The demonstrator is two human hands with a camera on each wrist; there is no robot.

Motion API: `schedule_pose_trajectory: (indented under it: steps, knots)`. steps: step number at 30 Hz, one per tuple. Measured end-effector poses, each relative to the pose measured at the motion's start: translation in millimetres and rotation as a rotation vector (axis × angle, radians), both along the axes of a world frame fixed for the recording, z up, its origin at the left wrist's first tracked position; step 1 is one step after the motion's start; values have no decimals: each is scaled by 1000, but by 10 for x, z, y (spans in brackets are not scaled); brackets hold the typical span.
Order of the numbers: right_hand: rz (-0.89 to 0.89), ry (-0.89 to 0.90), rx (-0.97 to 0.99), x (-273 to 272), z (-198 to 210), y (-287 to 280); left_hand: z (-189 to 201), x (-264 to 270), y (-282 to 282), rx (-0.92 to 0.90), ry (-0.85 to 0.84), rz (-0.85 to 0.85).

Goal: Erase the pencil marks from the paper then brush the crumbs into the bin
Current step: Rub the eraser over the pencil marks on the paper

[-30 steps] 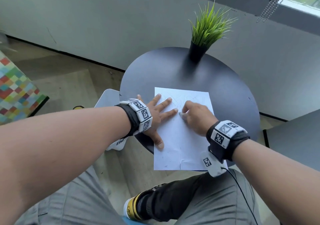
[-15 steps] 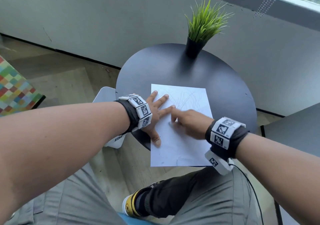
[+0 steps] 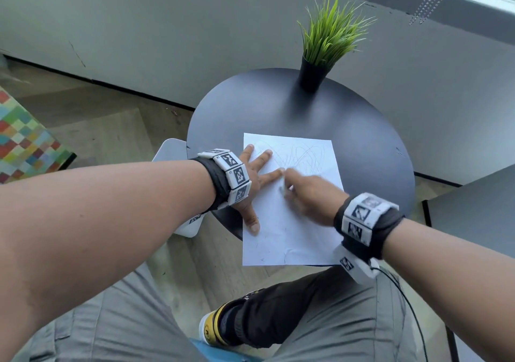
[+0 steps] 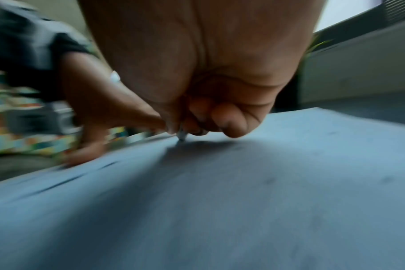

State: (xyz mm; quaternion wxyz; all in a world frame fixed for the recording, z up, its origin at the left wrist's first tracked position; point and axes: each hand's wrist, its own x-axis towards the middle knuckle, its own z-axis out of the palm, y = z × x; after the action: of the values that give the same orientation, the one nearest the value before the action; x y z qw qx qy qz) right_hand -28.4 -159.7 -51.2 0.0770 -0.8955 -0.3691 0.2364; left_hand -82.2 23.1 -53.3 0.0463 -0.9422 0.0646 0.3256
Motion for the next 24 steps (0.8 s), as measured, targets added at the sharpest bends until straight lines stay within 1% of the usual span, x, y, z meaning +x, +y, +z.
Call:
schedule_pose_trajectory:
  steps: [1,2,3,4,6,7,8,9,11,12,13,16,17,21,23,24]
  knots:
    - [119,45,-8,-158,9,5,9,0,-7,6,0,-1]
    - [184,75,-28,-223,3,-15,8,9,-11,7,-2,-3]
    - [188,71,-28,-183,13,-33,4,23,-18,6,-4,-4]
    - [115,41,-18,-54,-3,-46,-13,40,-21,5,-5,-7]
    - [-144,-20,22,209,-15,-91,-60,73,-22,8,-9,-16]
    - [-208,-30,38,239,-22,-104,-77,83,-22,10,-9,-17]
    - [-168,-42,32,183,-22,-101,-85,85,-21,13,-6,-15]
    - [-68,-41,11,86,-40,-78,-87,85,-21,18,0,-11]
    - [154,45,-28,-204,-36,-48,-80,82,-32,24,2,-12]
    - [194,77,-54,-223,-18,-59,-81,89,-33,27,-2,-17]
    - [172,70,-57,-129,1,-72,-80,96,-34,28,-5,-21]
    - [-129,-4,12,250,15,-162,-91,98,-25,22,-8,-22]
    - [-132,-7,12,234,27,-177,-93,88,-26,20,-7,-15]
    - [190,73,-46,-259,45,-56,-57,46,-58,-22,-26,33]
    - [179,74,-43,-186,38,-50,-54,36,-110,-51,-50,68]
    - [133,61,-43,-86,21,-59,-54,27,-137,-55,-63,82]
